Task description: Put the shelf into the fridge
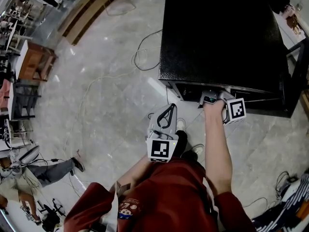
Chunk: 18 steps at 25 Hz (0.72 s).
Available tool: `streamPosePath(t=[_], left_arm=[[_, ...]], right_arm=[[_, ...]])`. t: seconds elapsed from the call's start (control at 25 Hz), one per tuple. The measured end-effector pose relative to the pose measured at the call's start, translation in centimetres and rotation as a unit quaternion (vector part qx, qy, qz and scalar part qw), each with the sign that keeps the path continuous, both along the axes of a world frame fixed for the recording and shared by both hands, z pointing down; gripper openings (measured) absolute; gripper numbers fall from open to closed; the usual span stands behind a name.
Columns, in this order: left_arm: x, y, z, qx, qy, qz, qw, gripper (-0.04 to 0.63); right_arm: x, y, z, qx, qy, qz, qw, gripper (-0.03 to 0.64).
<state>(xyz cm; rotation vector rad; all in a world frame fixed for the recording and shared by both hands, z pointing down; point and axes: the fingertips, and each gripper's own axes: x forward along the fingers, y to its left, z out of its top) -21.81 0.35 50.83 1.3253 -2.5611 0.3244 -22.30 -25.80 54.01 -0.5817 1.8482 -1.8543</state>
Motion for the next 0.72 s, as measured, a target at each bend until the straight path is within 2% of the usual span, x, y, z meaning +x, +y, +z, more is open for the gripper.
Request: streamPosePath(t=[0.2,0.36,0.48,0.72], left_arm=[[0.6,0.0,-0.2,0.002,-0.002,0.002,1.0000,0.006],[0.9,0.1,-0.3,0.003,-0.003,0.003,1.0000,0.006],[1.0,0.3,-0.3,0.003,-0.003,0.001,1.0000,0.006],[1.4,0.3,-0.5,0.008,-0.002,0.001,1.0000,0.006]], right_arm=[[-0.3,0.1,-0.7,-0.002,-0.011,-0.003,1.000,0.043],[-0.3,0.3,-0.9,0.005,-0.022,-0.018,1.000,0.161],[0.2,0.8,-1.4,0.021,-0.022,-0.032,0.999,0.226],[2.1,2.3,-1.2,0.047,-0.009,-0.072,0.996,0.247]])
